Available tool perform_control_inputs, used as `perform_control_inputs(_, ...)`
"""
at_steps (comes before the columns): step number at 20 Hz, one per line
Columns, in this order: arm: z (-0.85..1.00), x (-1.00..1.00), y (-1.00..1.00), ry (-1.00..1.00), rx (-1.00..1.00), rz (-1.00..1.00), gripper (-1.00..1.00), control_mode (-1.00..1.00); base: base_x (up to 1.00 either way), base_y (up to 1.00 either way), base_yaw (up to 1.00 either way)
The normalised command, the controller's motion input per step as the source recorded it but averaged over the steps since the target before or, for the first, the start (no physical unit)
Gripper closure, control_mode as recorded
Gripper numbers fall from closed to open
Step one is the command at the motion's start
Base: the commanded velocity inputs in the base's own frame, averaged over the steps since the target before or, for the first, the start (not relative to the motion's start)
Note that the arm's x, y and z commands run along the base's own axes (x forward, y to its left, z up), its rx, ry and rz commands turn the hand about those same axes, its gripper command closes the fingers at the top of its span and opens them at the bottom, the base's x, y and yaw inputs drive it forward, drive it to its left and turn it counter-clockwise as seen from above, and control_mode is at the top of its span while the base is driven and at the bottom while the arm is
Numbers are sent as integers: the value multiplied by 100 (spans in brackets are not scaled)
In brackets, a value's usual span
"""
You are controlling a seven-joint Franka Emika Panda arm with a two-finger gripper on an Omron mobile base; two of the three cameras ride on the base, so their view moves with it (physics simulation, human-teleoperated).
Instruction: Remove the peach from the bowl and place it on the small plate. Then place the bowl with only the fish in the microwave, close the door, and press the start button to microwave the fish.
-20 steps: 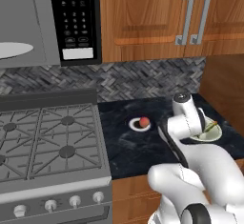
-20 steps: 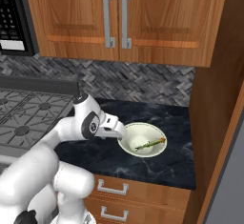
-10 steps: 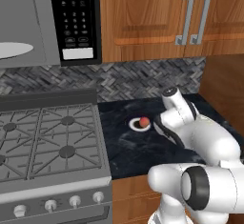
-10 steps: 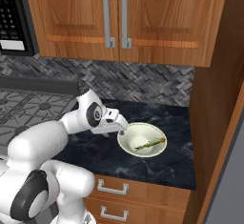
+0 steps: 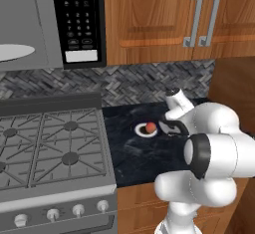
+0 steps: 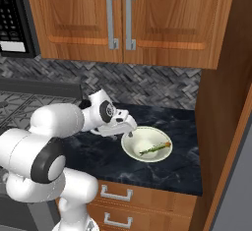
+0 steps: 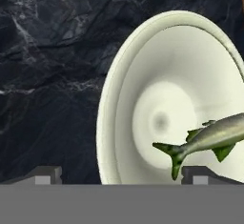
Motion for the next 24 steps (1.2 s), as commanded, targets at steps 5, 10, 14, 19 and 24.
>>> perform_control_inputs(5,-27,22,-4,8,0,0,-100,-100,0,0,0)
perform_control_inputs(10,-25,9,-13,3,0,0,-100,-100,0,0,0)
perform_control_inputs(14,-26,1,-17,0,0,0,-100,-100,0,0,0)
perform_control_inputs(19,-10,0,-24,0,0,0,100,-100,0,0,0)
perform_control_inputs(24,0,0,-17,0,0,0,100,-100,0,0,0)
